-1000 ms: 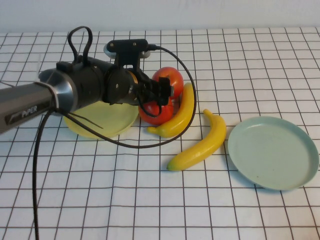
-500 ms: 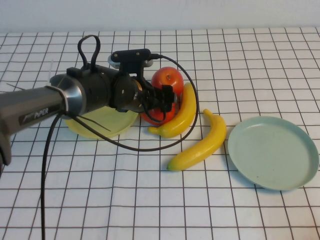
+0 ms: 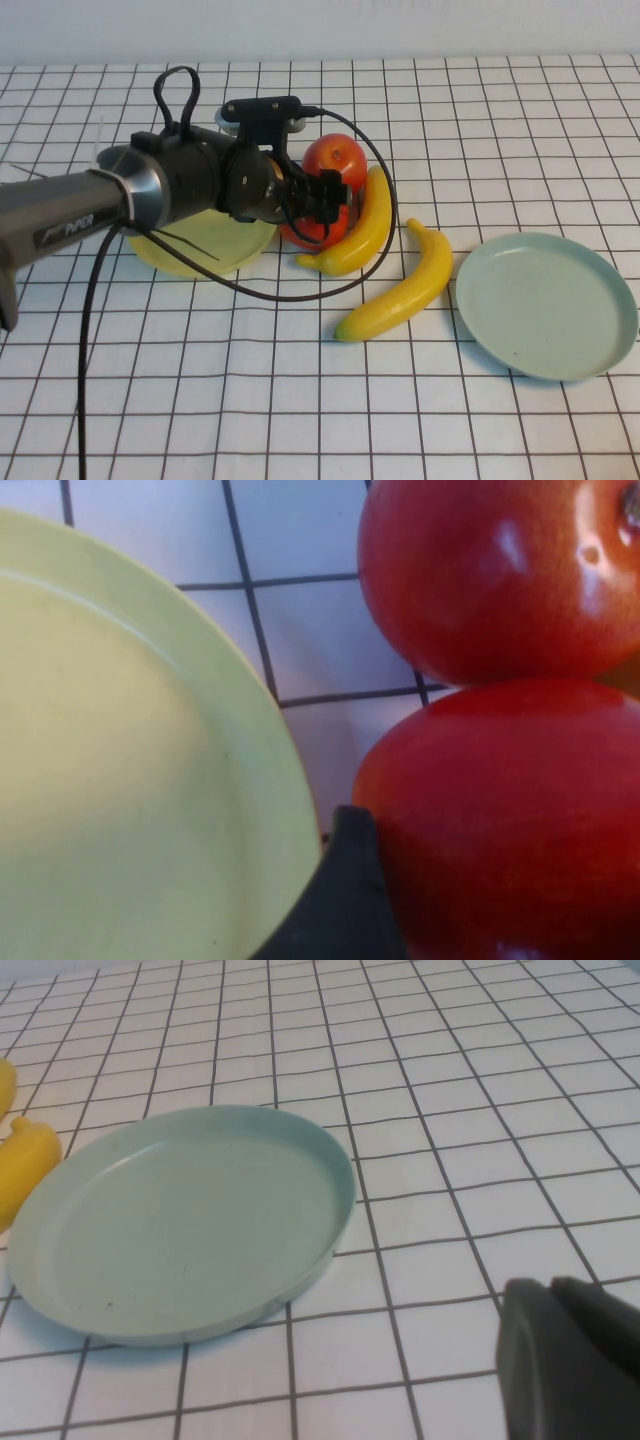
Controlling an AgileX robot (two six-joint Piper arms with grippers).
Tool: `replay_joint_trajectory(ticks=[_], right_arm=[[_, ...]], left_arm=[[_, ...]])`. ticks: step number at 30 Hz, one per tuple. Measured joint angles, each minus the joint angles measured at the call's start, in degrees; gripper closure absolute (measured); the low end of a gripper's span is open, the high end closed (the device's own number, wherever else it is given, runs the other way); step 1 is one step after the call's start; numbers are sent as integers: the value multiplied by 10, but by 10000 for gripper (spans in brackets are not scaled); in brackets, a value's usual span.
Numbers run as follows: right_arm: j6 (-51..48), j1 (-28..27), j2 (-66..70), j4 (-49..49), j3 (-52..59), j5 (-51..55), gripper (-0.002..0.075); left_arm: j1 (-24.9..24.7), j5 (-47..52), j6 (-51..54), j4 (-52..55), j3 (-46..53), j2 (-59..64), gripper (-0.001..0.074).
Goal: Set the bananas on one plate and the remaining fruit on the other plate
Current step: Put one type of fruit in the left plate
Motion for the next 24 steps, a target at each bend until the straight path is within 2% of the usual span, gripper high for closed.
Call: replay_joint_trajectory(ticks=[7,11,18,24], right_arm=[[0,0,0,0,0,0,743],[0,0,0,0,0,0,743],[0,0,0,0,0,0,743],[0,0,0,0,0,0,743]], left_arm=[[5,32,0,97,-2,-82,159],[36,59,-15,142,-7,-123,159],[110,120,-64,161,-7,-106,159],[121,122,-46,164,-7,-73,159]])
